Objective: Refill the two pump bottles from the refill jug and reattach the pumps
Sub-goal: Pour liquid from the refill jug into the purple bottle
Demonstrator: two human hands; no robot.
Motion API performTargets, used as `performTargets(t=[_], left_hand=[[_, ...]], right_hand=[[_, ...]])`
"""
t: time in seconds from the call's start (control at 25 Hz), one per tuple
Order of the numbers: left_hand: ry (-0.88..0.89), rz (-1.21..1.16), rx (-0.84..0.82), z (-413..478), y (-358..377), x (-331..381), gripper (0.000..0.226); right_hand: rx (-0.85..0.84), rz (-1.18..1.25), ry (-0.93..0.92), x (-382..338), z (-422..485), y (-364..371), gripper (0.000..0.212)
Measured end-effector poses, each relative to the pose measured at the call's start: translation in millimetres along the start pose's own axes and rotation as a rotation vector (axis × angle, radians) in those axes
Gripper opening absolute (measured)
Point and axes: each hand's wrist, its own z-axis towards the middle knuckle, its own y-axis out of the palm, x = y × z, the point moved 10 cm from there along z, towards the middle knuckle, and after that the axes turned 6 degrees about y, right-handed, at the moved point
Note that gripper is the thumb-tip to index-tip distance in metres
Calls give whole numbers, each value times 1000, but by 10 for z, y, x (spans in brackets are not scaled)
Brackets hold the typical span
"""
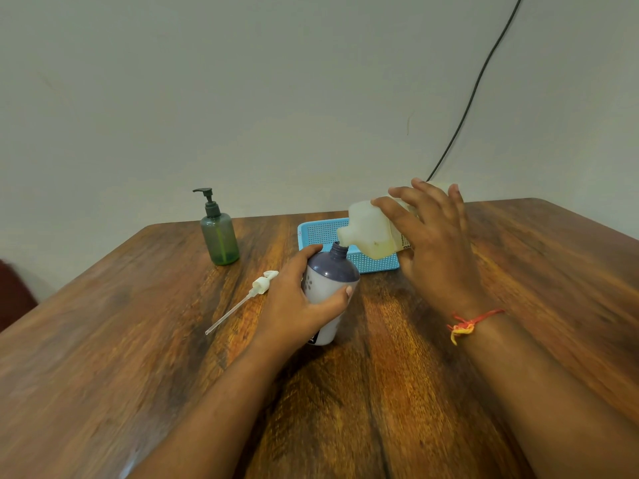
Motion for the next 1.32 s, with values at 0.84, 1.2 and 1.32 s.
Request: performTargets(t=[0.84,1.2,1.32], left_hand=[[-21,-1,-4,-12,3,20,86],[-22,-24,-6,-12,4,17,85],[-24,-32,4,-18,-5,16,88]], right_hand=[[8,-1,-8,-23,7,-18,74],[0,-19,-10,-14,13,6,76],[-14,-27,7,6,10,23,81]])
